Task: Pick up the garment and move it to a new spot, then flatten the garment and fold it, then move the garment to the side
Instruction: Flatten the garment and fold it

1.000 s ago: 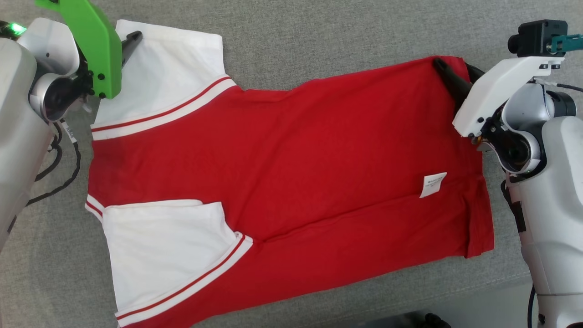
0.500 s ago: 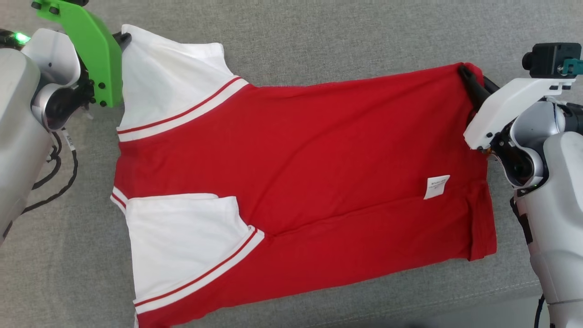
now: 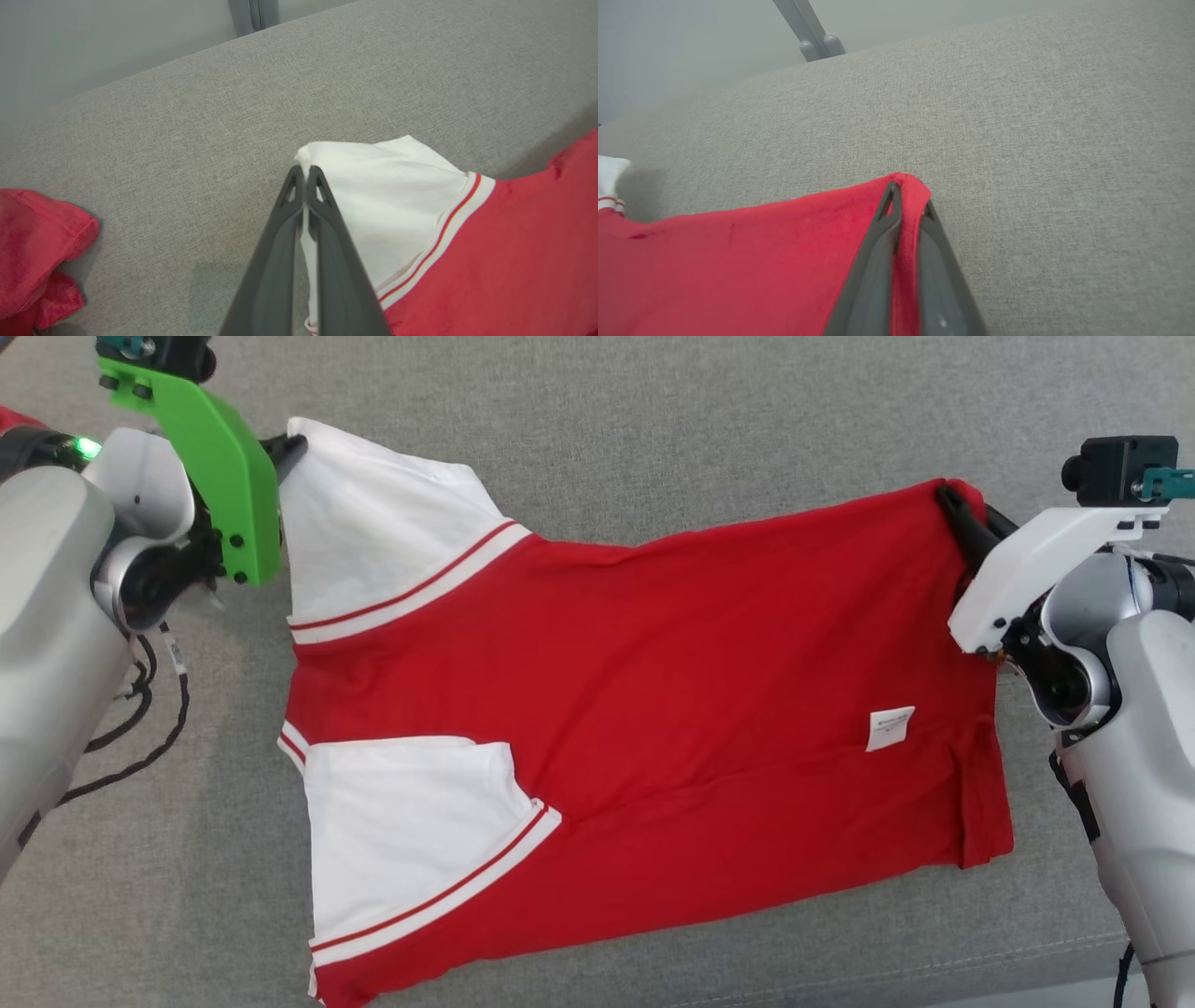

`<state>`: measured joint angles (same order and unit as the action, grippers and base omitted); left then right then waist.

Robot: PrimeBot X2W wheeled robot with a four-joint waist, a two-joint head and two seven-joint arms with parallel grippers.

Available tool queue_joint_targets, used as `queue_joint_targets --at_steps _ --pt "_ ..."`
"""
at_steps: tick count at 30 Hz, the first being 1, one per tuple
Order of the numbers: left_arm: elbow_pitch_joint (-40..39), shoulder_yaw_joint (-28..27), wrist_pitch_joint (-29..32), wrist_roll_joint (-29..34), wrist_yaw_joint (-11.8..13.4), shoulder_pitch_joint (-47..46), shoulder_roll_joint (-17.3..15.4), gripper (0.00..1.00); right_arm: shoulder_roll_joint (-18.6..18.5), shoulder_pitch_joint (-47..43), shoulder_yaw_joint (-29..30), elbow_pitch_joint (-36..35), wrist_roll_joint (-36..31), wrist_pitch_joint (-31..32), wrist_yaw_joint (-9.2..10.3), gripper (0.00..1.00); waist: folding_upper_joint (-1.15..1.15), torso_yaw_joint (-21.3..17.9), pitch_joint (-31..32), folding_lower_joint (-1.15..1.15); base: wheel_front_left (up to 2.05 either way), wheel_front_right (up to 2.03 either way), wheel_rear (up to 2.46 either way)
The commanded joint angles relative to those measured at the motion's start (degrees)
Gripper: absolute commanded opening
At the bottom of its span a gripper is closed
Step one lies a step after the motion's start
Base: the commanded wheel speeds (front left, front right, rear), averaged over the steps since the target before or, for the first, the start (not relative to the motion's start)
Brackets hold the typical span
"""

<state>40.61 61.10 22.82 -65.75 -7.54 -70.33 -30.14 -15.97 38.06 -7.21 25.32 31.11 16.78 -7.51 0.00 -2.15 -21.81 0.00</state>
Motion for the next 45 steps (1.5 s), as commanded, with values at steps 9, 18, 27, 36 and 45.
queue_joint_targets --at_steps 9,18,27,36,45 --pt "-7.77 4.15 3.64 -6.2 0.12 6.2 -4.65 0.0 -4.69 -7.01 -3.52 2.0 3.06 -0.78 0.03 0.0 0.0 1.48 11.17 0.0 0.0 0.0 0.0" --pt "-17.93 8.25 11.37 -12.13 0.12 12.34 -9.99 0.0 -8.13 -11.56 -10.08 2.26 4.68 -0.24 0.03 0.0 0.0 2.53 15.7 0.0 0.0 0.0 0.0" --pt "-25.13 9.9 18.68 -16.83 0.27 16.6 -12.87 0.0 -13.55 -10.53 -18.01 3.28 6.7 1.56 0.04 0.0 0.0 3.22 16.2 0.0 0.0 0.0 0.0" --pt "-28.47 10.61 22.53 -19.05 1.51 19.33 -13.14 0.0 -18.05 -7.09 -26.42 3.57 9.32 3.24 0.04 0.0 0.0 3.42 14.59 0.0 0.0 0.0 0.0" --pt "-27.63 11.1 23.61 -19.11 1.89 21.5 -11.34 0.0 -20.43 -4.96 -32.95 4.06 14.43 5.99 0.04 0.24 0.0 3.09 13.71 0.0 0.0 0.0 0.0"
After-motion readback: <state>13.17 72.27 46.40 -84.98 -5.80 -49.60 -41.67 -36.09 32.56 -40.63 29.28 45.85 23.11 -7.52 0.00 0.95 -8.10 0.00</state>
